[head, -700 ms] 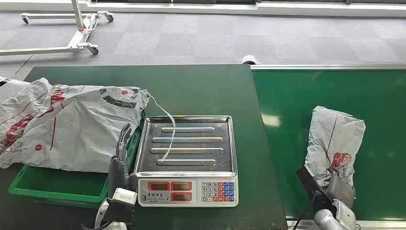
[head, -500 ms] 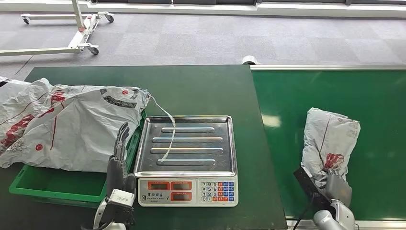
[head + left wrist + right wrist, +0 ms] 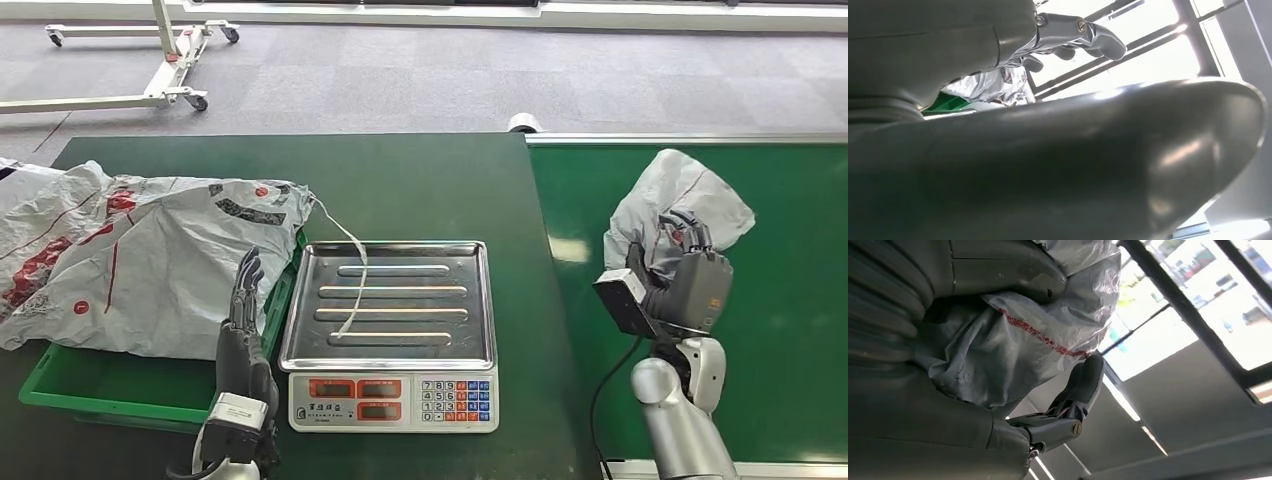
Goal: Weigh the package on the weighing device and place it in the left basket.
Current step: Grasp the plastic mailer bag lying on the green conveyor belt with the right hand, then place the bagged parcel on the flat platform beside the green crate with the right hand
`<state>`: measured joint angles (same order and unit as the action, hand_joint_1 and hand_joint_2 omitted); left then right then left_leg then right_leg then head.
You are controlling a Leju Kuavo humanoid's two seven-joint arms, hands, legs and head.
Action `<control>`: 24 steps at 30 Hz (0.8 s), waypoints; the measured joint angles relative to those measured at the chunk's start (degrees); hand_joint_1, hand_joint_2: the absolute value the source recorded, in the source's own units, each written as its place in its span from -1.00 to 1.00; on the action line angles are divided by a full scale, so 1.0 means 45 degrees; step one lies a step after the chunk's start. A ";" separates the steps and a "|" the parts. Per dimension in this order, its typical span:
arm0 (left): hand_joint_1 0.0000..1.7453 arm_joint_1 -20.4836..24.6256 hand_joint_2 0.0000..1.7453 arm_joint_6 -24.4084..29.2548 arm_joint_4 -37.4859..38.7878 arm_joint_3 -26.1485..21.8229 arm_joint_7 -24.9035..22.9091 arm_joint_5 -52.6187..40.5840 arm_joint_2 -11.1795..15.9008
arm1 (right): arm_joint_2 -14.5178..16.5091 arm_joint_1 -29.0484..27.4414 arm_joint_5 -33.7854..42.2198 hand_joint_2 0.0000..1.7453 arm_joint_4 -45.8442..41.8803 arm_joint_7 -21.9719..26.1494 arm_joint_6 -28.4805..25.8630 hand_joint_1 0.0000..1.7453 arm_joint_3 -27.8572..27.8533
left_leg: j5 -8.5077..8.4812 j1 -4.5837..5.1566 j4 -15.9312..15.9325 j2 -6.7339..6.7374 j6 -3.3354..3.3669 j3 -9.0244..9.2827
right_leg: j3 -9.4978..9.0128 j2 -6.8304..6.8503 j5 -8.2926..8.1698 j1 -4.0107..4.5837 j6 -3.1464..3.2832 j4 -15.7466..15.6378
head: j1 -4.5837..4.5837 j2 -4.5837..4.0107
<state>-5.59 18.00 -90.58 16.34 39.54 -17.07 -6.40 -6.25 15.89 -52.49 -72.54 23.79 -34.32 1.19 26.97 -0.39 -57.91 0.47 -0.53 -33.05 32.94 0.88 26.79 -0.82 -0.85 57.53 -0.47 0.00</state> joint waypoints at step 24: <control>-1.00 0.0555 -1.00 -0.0214 0.0740 -0.0215 0.0080 0.0329 -0.0246 | 0.2549 0.2924 0.6771 -1.00 0.1157 0.1406 0.6293 -1.00 0.8084 | -0.0037 -0.0031 0.0005 0.0022 -0.0041 -0.0040 | 0.0042 -0.0009 -0.0023 0.0036 0.0037 0.0013 | 0.0001 0.0000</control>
<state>-3.10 17.04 -87.25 15.38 39.91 -15.59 -7.51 5.22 29.05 -22.02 -67.33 30.12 -6.00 37.57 26.80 -0.53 -57.89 0.56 -0.72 -33.23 33.13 0.84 26.69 -0.66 -0.68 57.59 -0.46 0.00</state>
